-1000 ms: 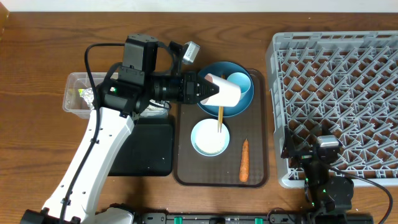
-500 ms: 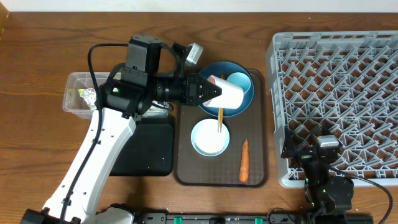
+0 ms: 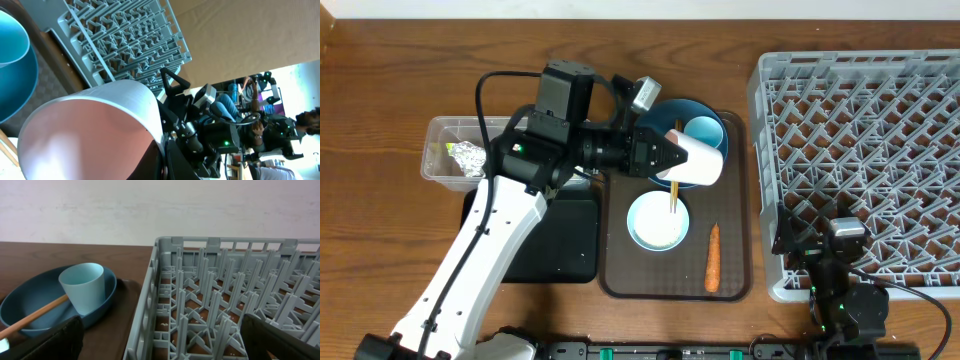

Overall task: Sort waste into correct bins and load items into the dishwasher rack
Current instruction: 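Lift the pink cup and turn it sideways toward the rack, then move the right gripper from the rack toward the held pink cup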

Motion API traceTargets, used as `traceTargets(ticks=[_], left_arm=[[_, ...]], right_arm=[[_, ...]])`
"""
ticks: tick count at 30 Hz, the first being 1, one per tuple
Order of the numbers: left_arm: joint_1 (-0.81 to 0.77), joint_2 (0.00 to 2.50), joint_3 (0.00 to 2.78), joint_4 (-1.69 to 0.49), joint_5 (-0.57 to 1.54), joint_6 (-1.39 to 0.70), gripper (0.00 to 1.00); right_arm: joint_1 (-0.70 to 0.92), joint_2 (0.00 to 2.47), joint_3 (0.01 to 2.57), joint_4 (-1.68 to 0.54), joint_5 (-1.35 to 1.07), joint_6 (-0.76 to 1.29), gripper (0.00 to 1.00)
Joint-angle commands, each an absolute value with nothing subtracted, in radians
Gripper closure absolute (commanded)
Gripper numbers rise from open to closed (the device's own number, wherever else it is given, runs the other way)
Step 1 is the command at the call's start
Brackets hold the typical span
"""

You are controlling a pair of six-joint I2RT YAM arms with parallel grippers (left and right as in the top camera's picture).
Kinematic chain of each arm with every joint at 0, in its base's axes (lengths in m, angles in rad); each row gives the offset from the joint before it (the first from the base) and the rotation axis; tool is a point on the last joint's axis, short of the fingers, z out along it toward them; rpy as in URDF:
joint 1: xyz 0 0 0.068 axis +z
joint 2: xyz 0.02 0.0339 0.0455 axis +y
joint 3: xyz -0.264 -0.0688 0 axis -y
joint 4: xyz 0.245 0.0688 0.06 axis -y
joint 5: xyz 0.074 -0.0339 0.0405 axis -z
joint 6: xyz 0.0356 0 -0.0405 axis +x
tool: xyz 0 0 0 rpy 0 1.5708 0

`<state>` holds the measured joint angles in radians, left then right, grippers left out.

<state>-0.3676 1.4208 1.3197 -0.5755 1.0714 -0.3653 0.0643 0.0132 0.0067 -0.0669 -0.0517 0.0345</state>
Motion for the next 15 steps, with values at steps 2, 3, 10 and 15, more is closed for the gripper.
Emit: traceTargets(ticks=[2,3,10,15], left_arm=[[-0.376,1.431,1.317,-0.574,1.093,-0.349,0.94],[-0.376,1.431,1.317,-0.574,1.093,-0.349,0.94],[-0.376,1.431,1.317,-0.562,1.174,-0.353,0.94],[-0.376,1.431,1.317,-0.558,1.221,-0.352,0.94]], right_arm=[[0.093,0.013,0.006,-0.071,-0.049,0.044,0.01],[0.093,0.013,0.006,-0.071,-0.049,0.044,0.01],[0.093,0.014,0.006,-0.071,-0.049,0.044,0.01],[0.093,0.014,0.006,-0.071,-0.049,0.044,0.01]])
